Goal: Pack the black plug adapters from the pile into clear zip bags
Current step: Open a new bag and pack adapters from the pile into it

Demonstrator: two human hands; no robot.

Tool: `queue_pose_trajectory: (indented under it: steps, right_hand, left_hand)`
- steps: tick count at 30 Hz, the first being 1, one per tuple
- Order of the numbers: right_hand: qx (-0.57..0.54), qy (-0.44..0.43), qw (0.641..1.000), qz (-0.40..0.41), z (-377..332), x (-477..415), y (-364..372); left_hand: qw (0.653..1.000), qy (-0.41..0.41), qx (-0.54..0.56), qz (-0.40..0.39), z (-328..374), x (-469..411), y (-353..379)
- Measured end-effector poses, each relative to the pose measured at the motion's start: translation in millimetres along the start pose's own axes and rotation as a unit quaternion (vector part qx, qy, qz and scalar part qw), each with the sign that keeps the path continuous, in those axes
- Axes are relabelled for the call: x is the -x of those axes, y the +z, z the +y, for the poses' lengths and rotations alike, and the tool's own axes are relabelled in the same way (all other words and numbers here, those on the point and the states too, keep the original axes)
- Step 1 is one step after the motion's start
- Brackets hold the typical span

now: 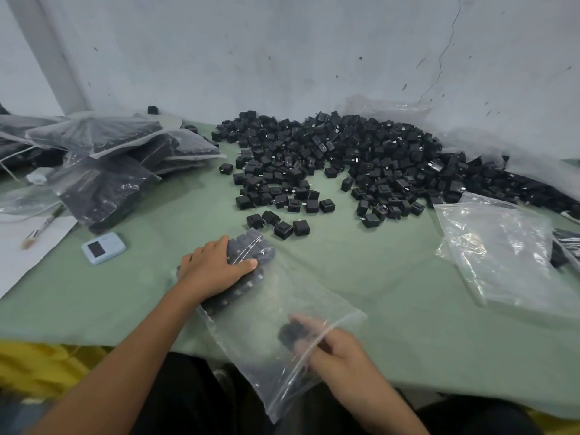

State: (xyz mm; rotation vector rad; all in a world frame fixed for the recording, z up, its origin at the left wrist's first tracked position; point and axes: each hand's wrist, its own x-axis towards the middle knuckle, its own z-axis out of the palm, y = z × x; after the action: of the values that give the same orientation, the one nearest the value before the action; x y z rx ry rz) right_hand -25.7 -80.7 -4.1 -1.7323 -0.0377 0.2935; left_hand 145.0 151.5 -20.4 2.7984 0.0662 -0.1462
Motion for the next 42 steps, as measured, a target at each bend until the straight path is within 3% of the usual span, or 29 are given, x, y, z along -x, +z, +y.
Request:
queue_pose_trajectory:
  steps: [2, 4, 6, 9, 12, 19, 22, 28, 42]
  right_hand:
    - [-0.125, 0.030, 0.992, 0.016, -0.5, -23.0, 20.4]
    - [-0.282, 0.069, 0.957, 0.011, -1.7, -46.8, 36.5]
    - [-0.337, 0.090, 0.935, 0.066, -5.1, -68.4, 46.4]
    - [-0.121, 0.006, 0.972, 0.203, -0.4, -95.3, 51.2]
    - [0.020, -0.039, 0.974, 0.224, 2.3, -103.7, 54.7]
    - [0.074, -0.083, 0.968, 0.224, 2.4, -106.5, 62.3]
    - [0.169, -0.078, 0.962, 0.200, 4.6, -108.6, 57.3]
    - [0.124, -0.088, 0.969, 0.197, 12.1, -109.3, 57.9]
    - [0.162, -0.106, 0.970, 0.150, 14.9, -104.2, 55.9]
  left_hand:
    - [1.000, -0.001, 0.003, -0.002, 0.5, 0.5, 0.0]
    - [1.000, 0.001, 0.004, -0.001, 1.0, 0.5, -0.4]
    - [1.000, 0.003, 0.004, 0.000, 1.1, 0.3, -0.6]
    - [1.000, 0.005, 0.002, -0.002, 0.7, 0.8, -0.5]
    - [1.000, 0.007, 0.002, 0.000, 0.8, 1.7, -0.6]
    - [1.000, 0.008, 0.002, 0.002, 2.3, 1.2, -0.5]
    - [1.000, 0.007, 0.006, 0.004, 2.4, 1.7, -0.5]
    - [1.000, 0.004, 0.003, 0.001, 3.5, 2.9, -0.9]
    - [1.000, 0.010, -0.015, -0.005, 13.4, -2.7, -9.6]
